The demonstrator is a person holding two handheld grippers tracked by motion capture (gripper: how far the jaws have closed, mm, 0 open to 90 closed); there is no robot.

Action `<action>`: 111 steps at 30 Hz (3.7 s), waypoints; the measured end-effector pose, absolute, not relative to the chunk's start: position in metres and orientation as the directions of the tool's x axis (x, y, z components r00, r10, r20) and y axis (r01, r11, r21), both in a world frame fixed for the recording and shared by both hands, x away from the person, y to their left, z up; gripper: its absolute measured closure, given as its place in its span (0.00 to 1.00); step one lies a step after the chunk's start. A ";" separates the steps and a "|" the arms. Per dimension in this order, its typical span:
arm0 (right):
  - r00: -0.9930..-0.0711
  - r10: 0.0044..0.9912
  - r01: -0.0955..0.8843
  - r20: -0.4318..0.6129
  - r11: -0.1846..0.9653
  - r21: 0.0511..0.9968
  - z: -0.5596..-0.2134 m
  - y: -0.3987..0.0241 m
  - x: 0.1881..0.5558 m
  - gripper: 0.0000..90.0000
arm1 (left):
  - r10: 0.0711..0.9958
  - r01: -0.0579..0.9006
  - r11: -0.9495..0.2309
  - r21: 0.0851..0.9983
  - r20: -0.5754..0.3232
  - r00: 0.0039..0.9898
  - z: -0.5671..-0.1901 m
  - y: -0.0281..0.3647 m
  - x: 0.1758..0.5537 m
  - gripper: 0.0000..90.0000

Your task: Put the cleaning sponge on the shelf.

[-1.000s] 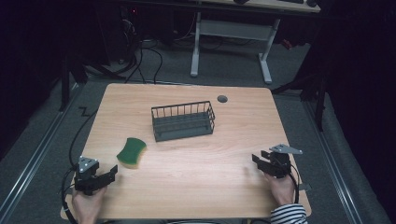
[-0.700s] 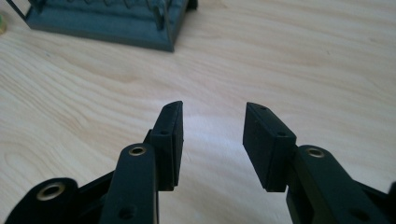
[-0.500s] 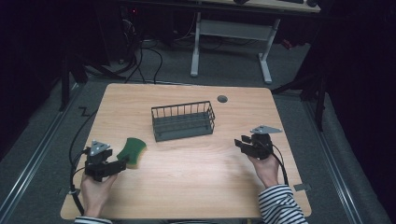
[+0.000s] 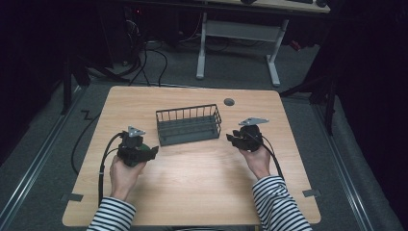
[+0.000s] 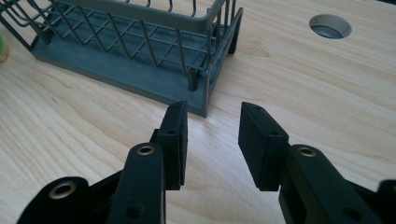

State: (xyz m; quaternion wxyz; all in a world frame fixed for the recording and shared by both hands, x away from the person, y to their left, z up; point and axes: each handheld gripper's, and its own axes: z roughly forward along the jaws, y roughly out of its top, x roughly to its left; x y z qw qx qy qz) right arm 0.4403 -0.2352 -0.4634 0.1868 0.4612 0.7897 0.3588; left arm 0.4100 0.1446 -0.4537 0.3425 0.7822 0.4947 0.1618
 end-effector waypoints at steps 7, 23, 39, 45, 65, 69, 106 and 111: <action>-0.511 0.859 0.604 0.034 0.330 0.725 -0.467 -0.225 0.457 0.72 | 0.888 0.687 -0.278 0.671 -0.092 0.450 -0.458 0.133 0.429 0.45; -0.516 0.855 0.623 0.054 0.331 0.708 -0.482 -0.205 0.483 0.77 | 0.899 0.736 -0.284 0.615 -0.096 0.427 -0.472 0.125 0.453 0.59; -0.509 0.858 0.647 0.062 0.334 0.685 -0.492 -0.208 0.491 0.94 | 0.888 0.752 -0.293 0.590 -0.124 0.443 -0.481 0.120 0.462 0.80; -0.515 0.857 0.636 0.038 0.352 0.686 -0.492 -0.206 0.490 0.96 | 0.885 0.764 -0.297 0.572 -0.134 0.445 -0.485 0.119 0.464 0.88; -0.540 0.842 0.624 0.005 0.396 0.674 -0.490 -0.224 0.451 0.96 | 0.835 0.728 -0.408 0.551 -0.097 0.542 -0.482 0.104 0.433 0.96; -0.538 0.843 0.623 0.015 0.386 0.680 -0.490 -0.229 0.435 0.96 | 0.830 0.723 -0.406 0.559 -0.107 0.548 -0.483 0.103 0.421 0.96; -0.443 0.896 0.633 0.045 0.277 0.723 -0.501 -0.263 0.388 0.49 | 0.844 0.699 -0.306 0.646 -0.156 0.513 -0.489 0.136 0.371 0.41; -0.385 0.921 0.651 0.055 0.229 0.723 -0.507 -0.287 0.375 0.50 | 0.845 0.696 -0.280 0.662 -0.174 0.506 -0.492 0.148 0.363 0.39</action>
